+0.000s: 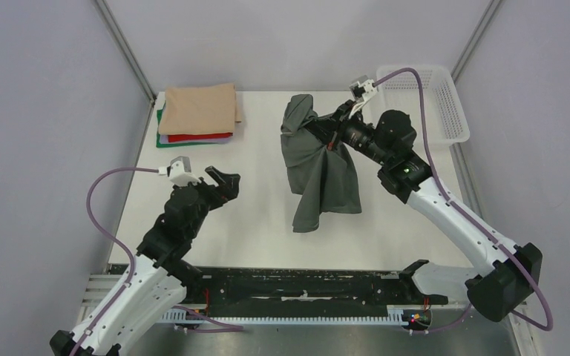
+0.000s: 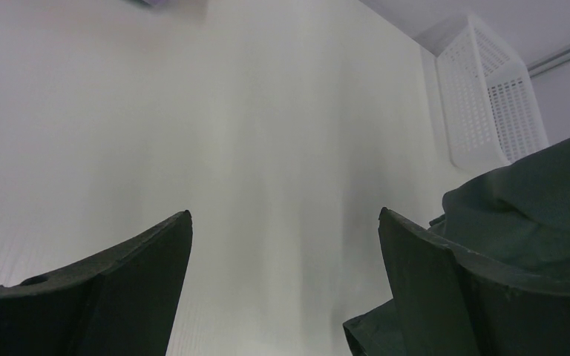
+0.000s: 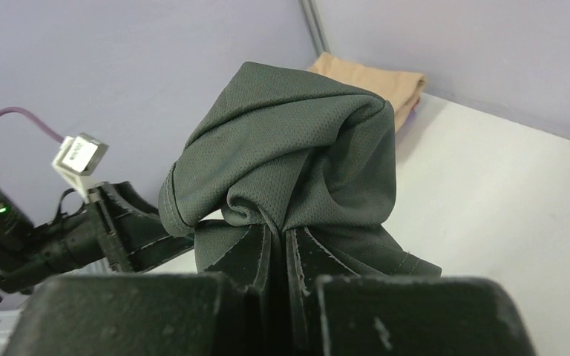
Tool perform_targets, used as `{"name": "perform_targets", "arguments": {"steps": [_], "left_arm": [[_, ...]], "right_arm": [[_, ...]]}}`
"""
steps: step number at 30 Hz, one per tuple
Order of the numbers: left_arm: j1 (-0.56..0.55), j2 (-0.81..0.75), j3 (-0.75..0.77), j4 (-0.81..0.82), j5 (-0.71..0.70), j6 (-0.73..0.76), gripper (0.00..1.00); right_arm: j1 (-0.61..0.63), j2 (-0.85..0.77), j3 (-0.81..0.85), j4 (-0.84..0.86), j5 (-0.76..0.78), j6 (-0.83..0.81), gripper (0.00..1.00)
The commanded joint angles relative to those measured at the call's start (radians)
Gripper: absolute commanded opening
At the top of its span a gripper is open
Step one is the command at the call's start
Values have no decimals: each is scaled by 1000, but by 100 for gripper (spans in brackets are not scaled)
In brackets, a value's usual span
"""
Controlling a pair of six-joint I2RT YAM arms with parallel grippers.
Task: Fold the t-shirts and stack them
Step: Move the tshirt to the center of the board
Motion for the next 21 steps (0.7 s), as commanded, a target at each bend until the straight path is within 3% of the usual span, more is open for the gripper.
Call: {"name": "perform_targets", "arguments": {"steps": [1, 6, 9, 11, 13, 14, 21], "left_arm": [[2, 48, 5, 48, 31, -1, 100], [3, 168, 13, 124, 79, 26, 100], [3, 270, 31, 173, 106, 41, 100], [3, 348, 54, 198, 138, 56, 100], [3, 437, 80, 232, 177, 73, 100], [3, 483, 96, 247, 192, 79, 100], [3, 787, 243, 339, 304, 141, 100]], "right_arm": [[-20, 65, -18, 8, 126, 4, 0], [-128, 243, -94, 32, 98, 57, 0], [-163, 371, -108, 34, 84, 31, 12], [-181, 449, -76, -9, 103, 1, 35], [-195, 492, -33, -61, 147, -26, 80], [-198, 491, -20, -84, 190, -41, 97], [-197, 285, -187, -120, 478, -108, 98]]}}
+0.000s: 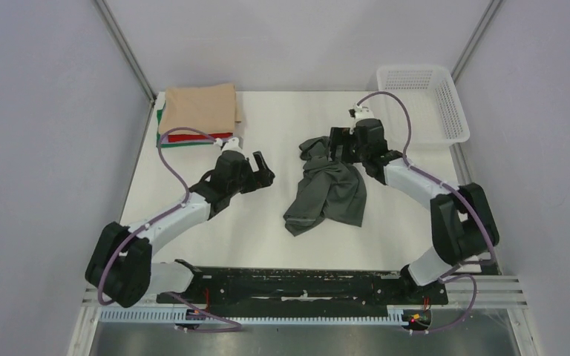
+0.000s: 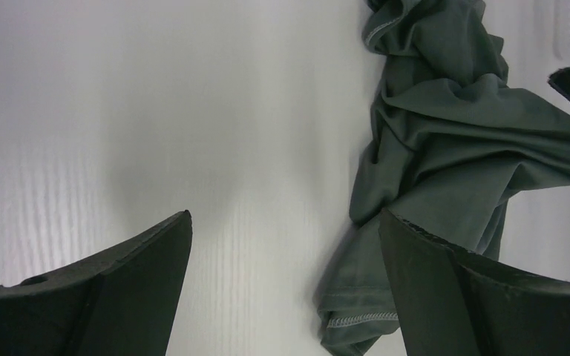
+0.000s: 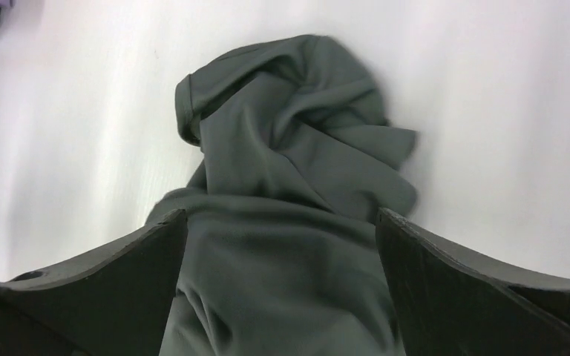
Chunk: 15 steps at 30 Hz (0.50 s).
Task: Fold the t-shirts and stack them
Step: Move the tshirt to the center of the board, then flatten out the tshirt
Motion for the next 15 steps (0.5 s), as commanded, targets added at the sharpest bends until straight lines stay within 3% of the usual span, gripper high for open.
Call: {"name": "perform_targets", "arguments": {"steps": [1, 7, 15], "left_arm": [[2, 148, 127, 122, 90, 84, 100], [3, 397, 359, 131, 151, 144, 100], [4, 748, 747, -51, 235, 200, 100]], "right_arm": [[0, -209, -129, 18, 210, -60, 98], [0, -435, -368, 2, 198, -52, 98], [0, -597, -565, -80, 50, -42, 98]]}}
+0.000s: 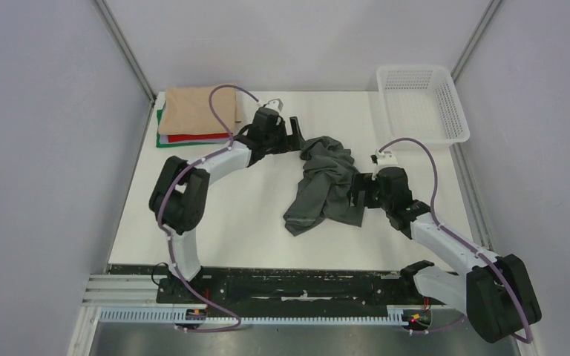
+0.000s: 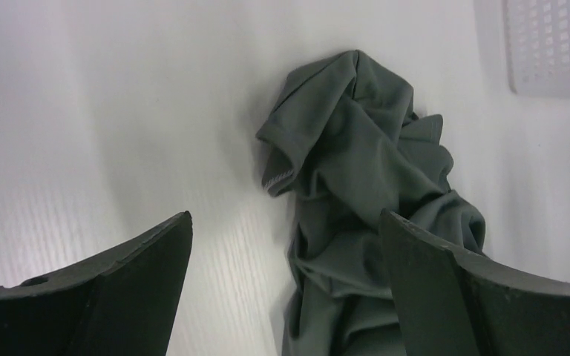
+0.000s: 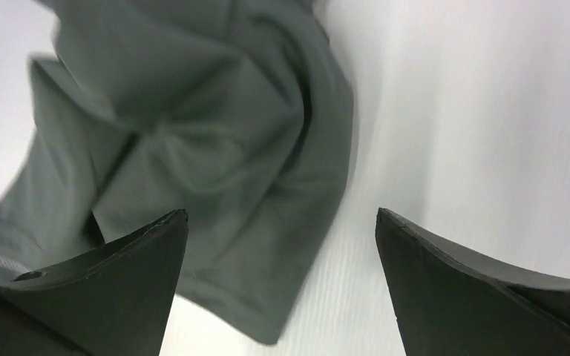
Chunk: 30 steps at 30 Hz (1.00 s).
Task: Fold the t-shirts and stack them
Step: Flatten out the tshirt
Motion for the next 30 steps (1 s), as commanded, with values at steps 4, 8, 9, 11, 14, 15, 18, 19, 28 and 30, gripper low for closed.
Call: {"name": "perform_targets", "arguments": {"steps": [4, 8, 9, 11, 14, 15, 18, 19, 28, 30], "left_arm": [[2, 227, 262, -118, 110, 97, 100], [2, 306, 322, -113, 192, 83, 93], [0, 325, 334, -105, 205, 77, 90], [1, 364, 367, -109, 208, 70, 84], [0, 408, 409, -113, 235, 58, 71], [-2, 419, 416, -110, 241, 53, 68], [-10, 432, 421, -104, 259, 57, 55], [-13, 434, 419, -102, 266, 59, 49], [-14, 365, 334, -67, 180, 53, 2], [-15, 318, 279, -44, 136, 54, 2]], "right_arm": [[0, -66, -69, -118, -61, -39, 98], [2, -99, -114, -103, -118, -34, 98], [3, -102, -122, -99, -127, -28, 98], [10, -103, -137, -83, -143, -23, 98], [30, -90, -150, -73, -152, -19, 98], [37, -85, -152, -74, -143, -16, 98], [47, -77, -160, -74, -116, -7, 98], [48, -77, -160, -74, -107, -5, 98], [88, -67, -158, -66, -50, 27, 88], [110, -48, -157, -60, -13, 51, 82]]}}
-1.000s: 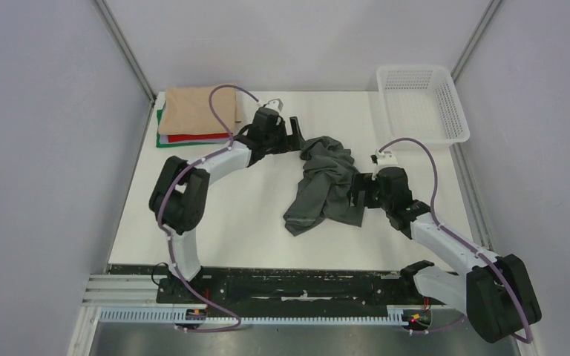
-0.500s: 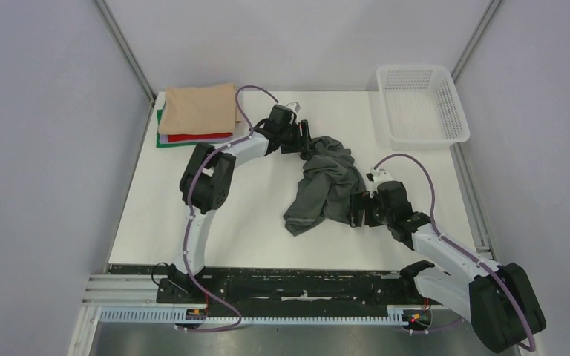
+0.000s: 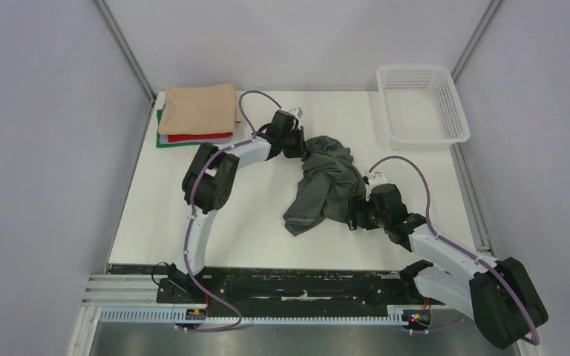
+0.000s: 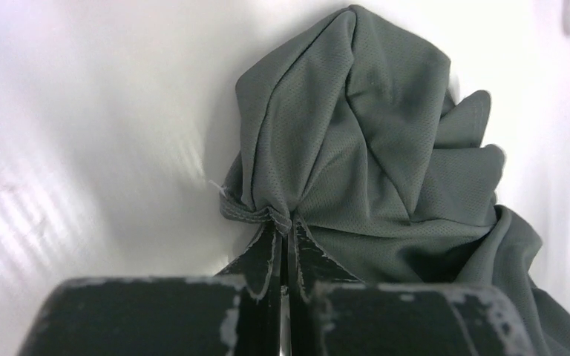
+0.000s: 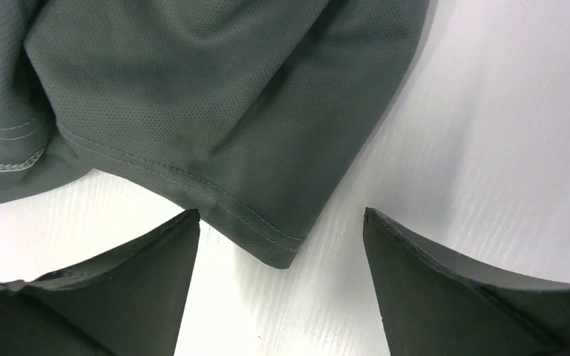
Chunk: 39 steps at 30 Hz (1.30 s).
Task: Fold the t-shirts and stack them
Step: Flatten out the tshirt
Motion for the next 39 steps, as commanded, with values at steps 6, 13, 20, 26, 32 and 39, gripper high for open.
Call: {"name": "perform_targets", "arguments": {"steps": [6, 13, 20, 26, 32, 39], "left_arm": [[-2, -261, -282, 139, -193, 13, 2], [-2, -377, -401, 176, -266, 23, 2], [-2, -594, -441, 121, -437, 89, 2], [-2, -893, -464, 58, -505, 133, 2], [-4, -1257, -537, 48, -463, 135, 2], [-5, -1577, -533, 4, -381, 126, 2]], "right_arm": [[81, 64, -14, 93, 154, 102, 61], [105, 148, 1, 161, 225, 103, 7], [105, 0, 170, 34, 542, 13, 0], [105, -199, 316, -6, 573, -137, 0], [104, -381, 470, -40, 368, -253, 0], [105, -462, 712, -98, 69, -267, 0]]}}
